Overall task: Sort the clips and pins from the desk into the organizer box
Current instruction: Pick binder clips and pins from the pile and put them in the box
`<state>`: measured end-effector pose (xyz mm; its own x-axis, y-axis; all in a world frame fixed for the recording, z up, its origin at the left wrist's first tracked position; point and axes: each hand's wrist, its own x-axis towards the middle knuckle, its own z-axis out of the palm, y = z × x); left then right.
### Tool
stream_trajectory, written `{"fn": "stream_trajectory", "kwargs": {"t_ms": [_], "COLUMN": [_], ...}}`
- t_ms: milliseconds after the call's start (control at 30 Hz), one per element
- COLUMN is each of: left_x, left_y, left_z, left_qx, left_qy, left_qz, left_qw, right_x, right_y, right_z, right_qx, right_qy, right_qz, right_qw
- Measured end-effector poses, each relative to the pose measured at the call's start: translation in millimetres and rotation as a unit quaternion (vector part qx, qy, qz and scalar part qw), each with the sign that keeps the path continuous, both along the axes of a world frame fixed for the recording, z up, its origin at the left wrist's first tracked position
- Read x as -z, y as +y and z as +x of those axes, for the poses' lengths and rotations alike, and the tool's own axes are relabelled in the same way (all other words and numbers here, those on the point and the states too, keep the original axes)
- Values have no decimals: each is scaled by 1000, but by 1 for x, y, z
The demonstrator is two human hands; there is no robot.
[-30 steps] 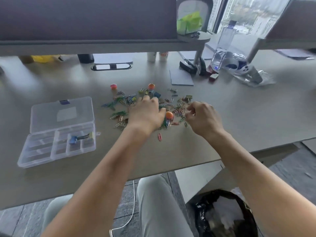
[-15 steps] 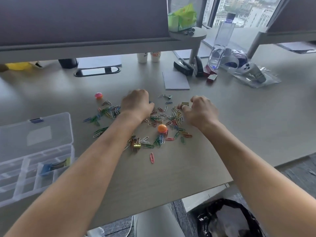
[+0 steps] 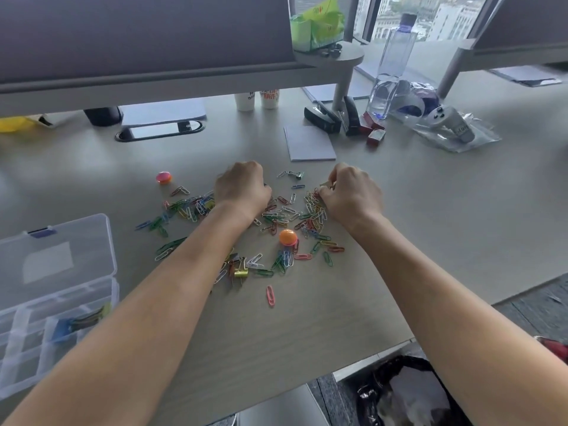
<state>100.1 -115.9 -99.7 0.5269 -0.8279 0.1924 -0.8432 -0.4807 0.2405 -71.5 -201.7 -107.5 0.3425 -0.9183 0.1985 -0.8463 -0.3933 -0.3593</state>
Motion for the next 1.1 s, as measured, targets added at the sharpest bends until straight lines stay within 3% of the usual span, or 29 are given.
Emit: {"fn": "stream_trajectory", "kwargs": {"t_ms": [300, 533, 1100], "left_x": [-16, -20, 4], "left_y": [15, 41, 156], "left_z": [-22, -44, -50], "left_qx": [-4, 31, -37], "left_qy": [67, 122, 151], "left_qz": [-124, -176, -312], "left_qw": [990, 976, 937], "right_x": [-7, -16, -11], "right_y": [16, 40, 132], "right_z": [-11, -26, -21], "right_qx": [-1, -24, -106], "right_qy": [-78, -185, -262], "right_qz": [2, 64, 109], "right_qw": [997, 980, 953]}}
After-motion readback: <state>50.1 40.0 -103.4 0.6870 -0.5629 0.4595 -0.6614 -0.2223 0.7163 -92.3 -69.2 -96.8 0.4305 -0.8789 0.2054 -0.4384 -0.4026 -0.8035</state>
